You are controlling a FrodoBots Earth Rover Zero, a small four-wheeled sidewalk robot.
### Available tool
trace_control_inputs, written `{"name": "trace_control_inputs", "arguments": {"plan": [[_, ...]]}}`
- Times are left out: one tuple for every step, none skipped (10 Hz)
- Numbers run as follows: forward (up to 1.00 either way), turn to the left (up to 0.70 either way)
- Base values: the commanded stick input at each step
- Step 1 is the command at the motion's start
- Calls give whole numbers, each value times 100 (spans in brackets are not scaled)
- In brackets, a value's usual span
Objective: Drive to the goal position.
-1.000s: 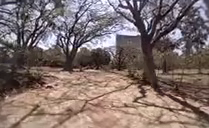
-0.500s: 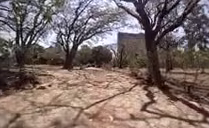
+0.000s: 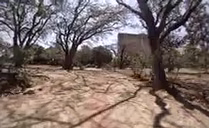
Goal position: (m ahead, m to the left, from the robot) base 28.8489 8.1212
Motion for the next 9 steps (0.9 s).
{"name": "trace_control_inputs", "arguments": {"plan": [[70, 0], [70, 0], [70, 0], [70, 10], [70, 25], [70, 31], [70, 22], [70, 0], [70, 0]]}}
